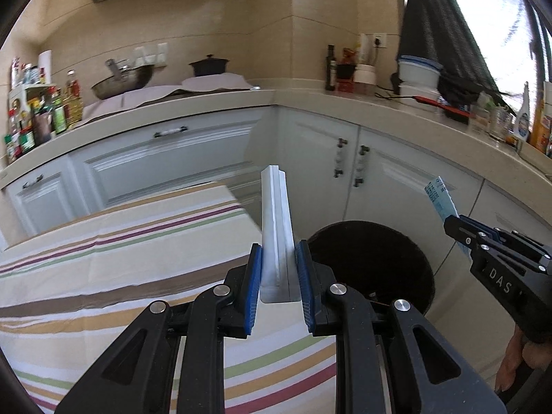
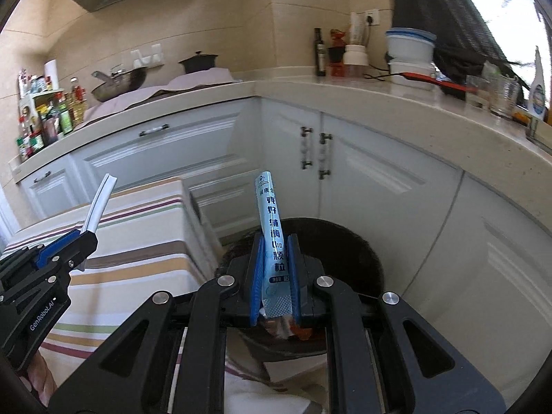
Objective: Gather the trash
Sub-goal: 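Carry the blue tube and white strip over the black bin, then open both tools to drop the tube and strip into the bin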
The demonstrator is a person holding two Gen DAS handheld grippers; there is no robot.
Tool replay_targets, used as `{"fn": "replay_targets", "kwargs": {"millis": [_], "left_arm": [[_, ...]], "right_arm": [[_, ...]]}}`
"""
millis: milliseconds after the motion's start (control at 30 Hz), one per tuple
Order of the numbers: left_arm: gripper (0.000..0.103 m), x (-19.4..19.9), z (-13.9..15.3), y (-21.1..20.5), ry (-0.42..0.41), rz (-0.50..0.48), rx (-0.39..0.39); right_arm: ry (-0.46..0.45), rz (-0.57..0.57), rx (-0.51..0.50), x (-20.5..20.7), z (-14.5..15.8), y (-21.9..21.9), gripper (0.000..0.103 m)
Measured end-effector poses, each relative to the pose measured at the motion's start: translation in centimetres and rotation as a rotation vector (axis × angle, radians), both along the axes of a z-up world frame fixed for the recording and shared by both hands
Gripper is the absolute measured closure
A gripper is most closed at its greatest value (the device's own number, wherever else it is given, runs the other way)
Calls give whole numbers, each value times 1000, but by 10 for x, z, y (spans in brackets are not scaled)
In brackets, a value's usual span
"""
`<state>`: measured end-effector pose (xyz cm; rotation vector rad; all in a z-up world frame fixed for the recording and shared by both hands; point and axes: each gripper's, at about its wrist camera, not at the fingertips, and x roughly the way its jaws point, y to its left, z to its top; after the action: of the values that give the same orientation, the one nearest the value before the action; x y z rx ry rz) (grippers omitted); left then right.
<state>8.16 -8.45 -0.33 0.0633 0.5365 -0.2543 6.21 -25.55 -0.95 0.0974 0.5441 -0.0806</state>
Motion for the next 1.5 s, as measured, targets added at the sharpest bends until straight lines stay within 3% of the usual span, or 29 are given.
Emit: {"fn": "replay_targets", "kwargs": {"millis": [333, 933, 1067, 1233, 1500], "left_arm": [[81, 22, -12, -43, 8, -72, 19], [80, 68, -36, -85, 49, -94, 56], [58, 76, -42, -90, 73, -98, 70], [50, 79, -46, -88, 85, -84, 59], [38, 72, -36, -82, 71, -73, 40]], "right_arm": [[10, -51, 13, 17, -12, -29, 90], [38, -101, 43, 70, -43, -63, 88], [68, -120, 51, 83, -56, -69, 75], [70, -135, 43, 84, -59, -72, 74], [51, -153, 30, 69, -50, -71, 58]]}}
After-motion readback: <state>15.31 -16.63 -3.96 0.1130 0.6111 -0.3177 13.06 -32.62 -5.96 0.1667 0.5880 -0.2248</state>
